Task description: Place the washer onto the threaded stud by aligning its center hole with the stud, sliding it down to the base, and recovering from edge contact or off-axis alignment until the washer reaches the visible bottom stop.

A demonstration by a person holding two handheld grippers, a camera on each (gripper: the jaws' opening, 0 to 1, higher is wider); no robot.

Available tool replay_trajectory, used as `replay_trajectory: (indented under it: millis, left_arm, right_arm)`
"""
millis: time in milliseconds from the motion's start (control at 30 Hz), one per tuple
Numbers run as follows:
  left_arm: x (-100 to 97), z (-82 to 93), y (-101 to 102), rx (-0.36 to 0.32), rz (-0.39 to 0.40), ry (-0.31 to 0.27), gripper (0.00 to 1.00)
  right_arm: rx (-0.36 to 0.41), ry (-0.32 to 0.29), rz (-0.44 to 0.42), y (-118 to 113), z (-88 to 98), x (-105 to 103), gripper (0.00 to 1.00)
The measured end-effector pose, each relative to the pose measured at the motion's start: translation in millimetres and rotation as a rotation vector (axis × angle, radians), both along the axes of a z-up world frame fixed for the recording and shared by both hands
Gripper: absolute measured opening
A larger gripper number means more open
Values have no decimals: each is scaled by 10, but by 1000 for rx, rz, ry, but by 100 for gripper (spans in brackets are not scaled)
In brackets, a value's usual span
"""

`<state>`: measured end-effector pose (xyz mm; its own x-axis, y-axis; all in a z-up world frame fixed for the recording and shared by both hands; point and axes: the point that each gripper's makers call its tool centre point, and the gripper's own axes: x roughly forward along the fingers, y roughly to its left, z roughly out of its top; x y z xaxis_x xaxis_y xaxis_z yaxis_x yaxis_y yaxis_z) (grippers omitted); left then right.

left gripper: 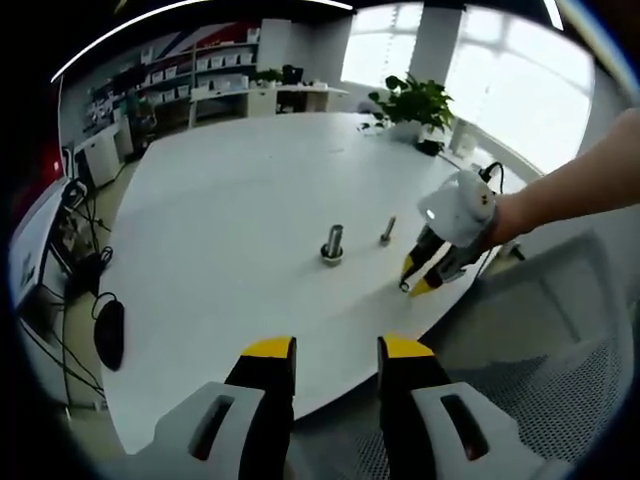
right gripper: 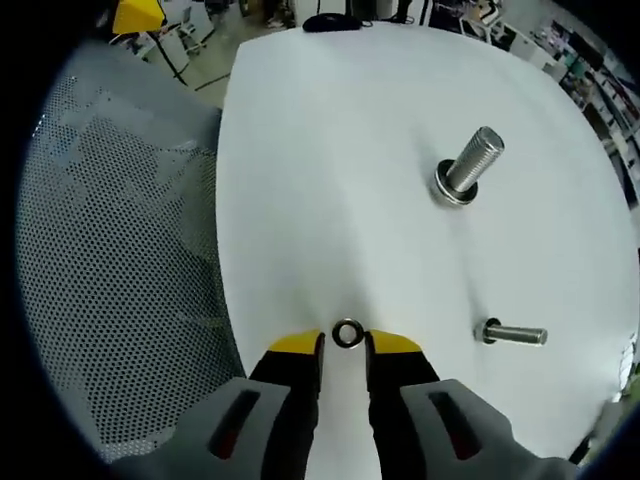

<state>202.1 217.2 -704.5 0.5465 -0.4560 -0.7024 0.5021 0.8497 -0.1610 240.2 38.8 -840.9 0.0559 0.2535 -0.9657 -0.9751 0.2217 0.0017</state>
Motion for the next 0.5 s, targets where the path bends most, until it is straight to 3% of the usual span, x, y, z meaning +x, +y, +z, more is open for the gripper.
replay_trajectory:
  millis: [133, 267, 400, 500]
  left_arm:
    - [-13, -15, 0, 11, -5, 5, 30]
    - [-8, -16, 4, 12, -4, 4, 30]
    - [-13, -19, 2, 16, -8, 6, 30]
    - [-14, -18, 6, 16, -5, 5, 30]
  right_arm:
    - [-36, -1, 41, 17, -11, -5, 19]
    - [-94, 23, -7, 8, -24, 30, 16]
    - [-181, 26, 13, 6, -34, 27, 15]
    - [-204, 35, -9, 21, -36, 36, 15]
